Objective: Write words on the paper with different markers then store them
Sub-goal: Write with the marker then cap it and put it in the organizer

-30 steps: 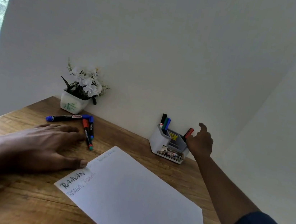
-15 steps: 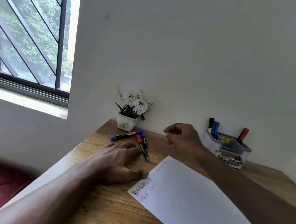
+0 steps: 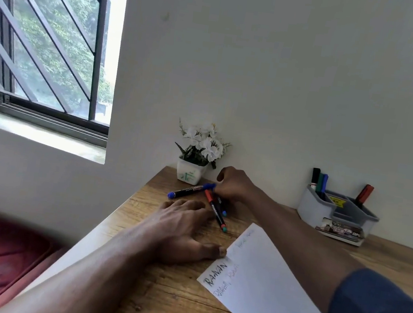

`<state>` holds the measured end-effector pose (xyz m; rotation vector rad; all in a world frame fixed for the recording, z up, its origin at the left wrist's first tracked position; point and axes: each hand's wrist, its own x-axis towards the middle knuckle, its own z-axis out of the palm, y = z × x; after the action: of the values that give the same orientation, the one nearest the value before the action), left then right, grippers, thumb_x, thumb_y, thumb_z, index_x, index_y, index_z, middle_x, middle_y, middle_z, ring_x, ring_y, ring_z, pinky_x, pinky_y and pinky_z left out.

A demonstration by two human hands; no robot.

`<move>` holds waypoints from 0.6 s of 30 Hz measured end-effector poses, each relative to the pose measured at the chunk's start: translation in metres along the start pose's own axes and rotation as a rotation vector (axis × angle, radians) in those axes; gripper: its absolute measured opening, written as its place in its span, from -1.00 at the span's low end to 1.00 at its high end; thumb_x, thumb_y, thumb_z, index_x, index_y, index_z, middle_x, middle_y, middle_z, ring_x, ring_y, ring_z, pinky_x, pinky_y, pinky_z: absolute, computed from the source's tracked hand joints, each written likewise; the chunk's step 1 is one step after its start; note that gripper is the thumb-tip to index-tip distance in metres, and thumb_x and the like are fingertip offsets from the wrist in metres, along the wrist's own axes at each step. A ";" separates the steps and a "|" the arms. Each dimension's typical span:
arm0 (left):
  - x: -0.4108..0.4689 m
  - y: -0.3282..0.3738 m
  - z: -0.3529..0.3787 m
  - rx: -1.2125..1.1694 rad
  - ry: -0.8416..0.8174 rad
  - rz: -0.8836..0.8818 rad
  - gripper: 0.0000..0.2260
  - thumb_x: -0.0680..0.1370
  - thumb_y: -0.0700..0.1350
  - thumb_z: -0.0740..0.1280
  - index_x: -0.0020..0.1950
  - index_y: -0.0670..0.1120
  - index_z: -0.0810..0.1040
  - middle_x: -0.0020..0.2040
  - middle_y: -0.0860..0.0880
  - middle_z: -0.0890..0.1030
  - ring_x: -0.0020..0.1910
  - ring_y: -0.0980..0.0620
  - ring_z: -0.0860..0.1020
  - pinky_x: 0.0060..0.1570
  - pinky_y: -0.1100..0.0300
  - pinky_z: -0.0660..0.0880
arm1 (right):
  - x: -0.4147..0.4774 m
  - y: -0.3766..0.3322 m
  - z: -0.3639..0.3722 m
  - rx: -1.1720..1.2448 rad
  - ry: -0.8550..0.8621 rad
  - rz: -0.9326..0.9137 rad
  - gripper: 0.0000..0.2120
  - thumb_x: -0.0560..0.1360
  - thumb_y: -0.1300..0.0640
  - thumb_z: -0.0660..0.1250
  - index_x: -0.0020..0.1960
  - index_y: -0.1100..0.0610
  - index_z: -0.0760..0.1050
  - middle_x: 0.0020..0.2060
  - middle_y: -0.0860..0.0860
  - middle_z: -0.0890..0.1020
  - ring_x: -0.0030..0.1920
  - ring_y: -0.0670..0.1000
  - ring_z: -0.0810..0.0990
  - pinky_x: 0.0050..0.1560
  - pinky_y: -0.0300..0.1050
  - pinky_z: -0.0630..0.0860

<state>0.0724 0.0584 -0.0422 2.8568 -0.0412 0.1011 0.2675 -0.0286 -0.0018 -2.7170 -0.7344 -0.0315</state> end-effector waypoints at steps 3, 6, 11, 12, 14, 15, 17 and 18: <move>0.000 0.001 -0.001 0.002 0.004 0.002 -0.19 0.40 0.56 0.17 0.59 0.29 0.15 0.64 0.11 0.14 0.61 0.03 0.11 0.56 -0.10 0.06 | 0.000 0.000 -0.005 0.018 0.004 0.035 -0.57 0.37 0.12 0.53 0.19 0.17 0.52 0.06 0.15 0.60 0.05 0.13 0.64 0.05 0.09 0.67; -0.001 0.003 -0.002 -0.003 0.001 -0.001 -0.20 0.42 0.55 0.19 0.59 0.28 0.15 0.64 0.12 0.14 0.61 0.04 0.10 0.56 -0.08 0.03 | -0.001 0.000 -0.011 -0.014 -0.019 0.054 -0.51 0.28 0.05 0.62 0.11 0.18 0.53 0.00 0.14 0.63 0.01 0.13 0.67 -0.03 0.08 0.69; -0.001 0.003 -0.003 -0.024 0.000 -0.004 -0.18 0.41 0.54 0.21 0.60 0.26 0.16 0.64 0.14 0.13 0.61 0.05 0.08 0.56 -0.06 0.01 | -0.009 0.008 -0.015 0.075 0.099 0.048 -0.71 0.29 0.10 0.57 -0.08 0.22 0.62 -0.16 0.15 0.71 -0.16 0.11 0.71 -0.10 0.06 0.69; -0.001 0.003 -0.002 -0.027 0.002 -0.003 -0.18 0.41 0.55 0.21 0.60 0.26 0.17 0.64 0.14 0.13 0.61 0.05 0.08 0.56 -0.06 0.01 | -0.014 0.011 -0.021 0.108 0.147 0.024 -0.75 0.30 0.12 0.55 -0.10 0.23 0.65 -0.20 0.14 0.72 -0.20 0.10 0.72 -0.10 0.06 0.68; 0.000 0.002 -0.003 -0.019 0.010 0.001 -0.19 0.40 0.55 0.20 0.59 0.26 0.19 0.64 0.14 0.14 0.61 0.06 0.09 0.56 -0.07 0.03 | -0.032 0.017 -0.040 0.165 0.270 -0.079 -0.81 0.36 0.12 0.52 -0.08 0.20 0.68 -0.24 0.07 0.72 -0.23 0.06 0.70 -0.10 0.04 0.66; 0.000 0.003 -0.003 -0.015 0.008 0.004 -0.19 0.40 0.55 0.20 0.59 0.26 0.19 0.64 0.15 0.14 0.61 0.06 0.09 0.56 -0.08 0.04 | -0.045 0.020 -0.051 0.184 0.330 -0.153 -0.83 0.39 0.11 0.49 -0.05 0.16 0.67 -0.24 0.02 0.71 -0.23 0.02 0.68 -0.11 0.01 0.64; 0.000 0.002 -0.004 -0.022 -0.010 0.008 -0.19 0.40 0.55 0.19 0.59 0.26 0.19 0.64 0.14 0.14 0.61 0.05 0.10 0.56 -0.08 0.05 | -0.075 0.028 -0.068 0.169 0.426 -0.335 -0.87 0.46 0.10 0.42 0.01 0.07 0.60 -0.24 -0.07 0.66 -0.27 -0.05 0.62 -0.20 -0.06 0.56; 0.000 0.002 -0.004 -0.029 -0.008 0.012 -0.19 0.40 0.55 0.19 0.59 0.25 0.19 0.64 0.13 0.15 0.60 0.05 0.12 0.55 -0.08 0.08 | -0.091 0.034 -0.073 0.139 0.461 -0.411 -0.87 0.50 0.10 0.37 0.05 0.03 0.56 -0.23 -0.08 0.65 -0.30 -0.08 0.59 -0.25 -0.10 0.50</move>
<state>0.0725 0.0577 -0.0376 2.8283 -0.0603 0.0907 0.2100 -0.1237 0.0471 -2.2554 -1.0780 -0.6492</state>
